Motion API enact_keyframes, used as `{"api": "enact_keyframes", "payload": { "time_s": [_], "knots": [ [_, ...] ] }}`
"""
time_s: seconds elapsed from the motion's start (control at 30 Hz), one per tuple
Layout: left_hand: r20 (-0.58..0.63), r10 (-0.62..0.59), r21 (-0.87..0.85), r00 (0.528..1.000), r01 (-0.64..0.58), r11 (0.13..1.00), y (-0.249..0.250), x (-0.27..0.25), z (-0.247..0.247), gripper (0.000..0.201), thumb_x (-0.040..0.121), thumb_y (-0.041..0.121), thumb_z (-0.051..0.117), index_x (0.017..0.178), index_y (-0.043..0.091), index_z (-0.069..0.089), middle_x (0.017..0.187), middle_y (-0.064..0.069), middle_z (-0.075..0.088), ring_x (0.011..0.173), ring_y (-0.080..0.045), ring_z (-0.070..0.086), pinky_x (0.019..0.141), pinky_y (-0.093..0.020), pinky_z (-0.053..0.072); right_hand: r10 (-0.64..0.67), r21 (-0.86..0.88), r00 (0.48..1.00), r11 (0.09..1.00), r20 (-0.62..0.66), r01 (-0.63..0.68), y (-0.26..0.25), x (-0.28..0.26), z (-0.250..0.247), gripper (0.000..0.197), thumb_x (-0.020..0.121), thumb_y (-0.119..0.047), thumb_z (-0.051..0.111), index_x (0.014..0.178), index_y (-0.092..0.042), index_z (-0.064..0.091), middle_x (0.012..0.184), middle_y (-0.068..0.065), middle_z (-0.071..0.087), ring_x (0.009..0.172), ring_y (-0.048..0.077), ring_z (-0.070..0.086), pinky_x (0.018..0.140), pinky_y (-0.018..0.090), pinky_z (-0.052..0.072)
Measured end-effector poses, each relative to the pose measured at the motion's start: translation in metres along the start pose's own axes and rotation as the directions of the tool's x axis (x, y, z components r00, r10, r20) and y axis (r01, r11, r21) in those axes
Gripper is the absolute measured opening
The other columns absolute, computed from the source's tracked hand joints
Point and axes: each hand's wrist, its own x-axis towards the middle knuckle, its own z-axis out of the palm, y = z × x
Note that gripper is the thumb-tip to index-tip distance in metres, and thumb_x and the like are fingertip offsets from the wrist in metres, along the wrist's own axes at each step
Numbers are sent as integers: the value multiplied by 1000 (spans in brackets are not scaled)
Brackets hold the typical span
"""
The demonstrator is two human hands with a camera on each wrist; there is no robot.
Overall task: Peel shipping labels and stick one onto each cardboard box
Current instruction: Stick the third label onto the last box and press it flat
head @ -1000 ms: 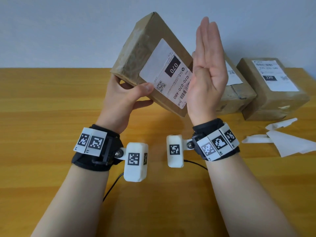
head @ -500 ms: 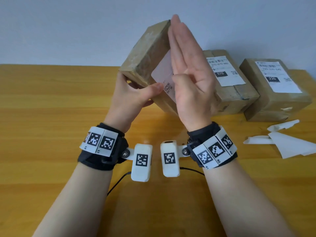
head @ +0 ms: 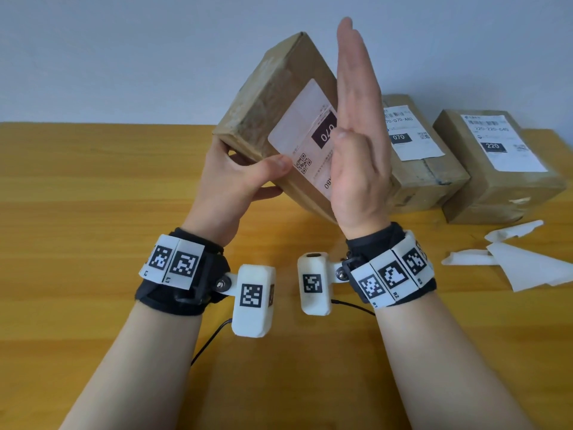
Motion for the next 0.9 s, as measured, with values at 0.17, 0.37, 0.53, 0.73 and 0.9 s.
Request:
{"api": "enact_keyframes", "payload": {
  "time_s": [0.17, 0.37, 0.53, 0.73, 0.9],
  "knots": [
    [-8, 35, 27, 999, -35, 999, 6, 3, -9, 91, 58, 35, 87, 136, 8, 50, 125, -13, 74, 108, -30, 77, 82, -52, 65, 34, 29, 998, 999, -48, -33, 8, 3, -8, 66, 88, 3, 39, 153, 3, 30, 154, -3, 37, 142, 7, 42, 120, 30, 35],
    [-13, 33, 32, 999, -33, 999, 10, 3, -14, 86, 61, 35, 86, 135, 12, 51, 128, -12, 72, 109, -30, 77, 83, -54, 65, 64, 207, 993, 977, -95, -43, 11, 6, -19, 80, 73, 14, 27, 153, 14, 25, 161, 31, 31, 150, 30, 38, 116, 31, 36],
    [3, 14, 49, 1000, -14, 999, 12, 0, -7, 69, 63, 36, 87, 124, 21, 57, 121, -7, 76, 105, -29, 78, 83, -54, 66, 27, 214, 998, 976, 57, -39, -4, 5, -7, 83, 70, 14, 29, 152, 17, 20, 154, 25, 31, 147, 34, 36, 120, 32, 33],
    [18, 12, 77, 1000, -13, 997, 15, -5, 4, 66, 68, 31, 89, 124, 16, 58, 114, -7, 76, 97, -27, 79, 80, -50, 67, -63, 149, 985, 988, 161, 38, -16, -5, 10, 75, 71, 8, 34, 146, 9, 22, 150, 9, 24, 145, 12, 44, 122, 22, 28],
    [7, 19, 53, 1000, -19, 998, 23, -11, 4, 84, 60, 38, 85, 133, 8, 56, 121, -14, 74, 95, -31, 80, 78, -52, 66, -30, 62, 984, 998, 175, 19, -30, -2, 6, 75, 77, 26, 30, 151, 18, 16, 152, 15, 20, 151, 20, 30, 123, 18, 23]
  ]
}}
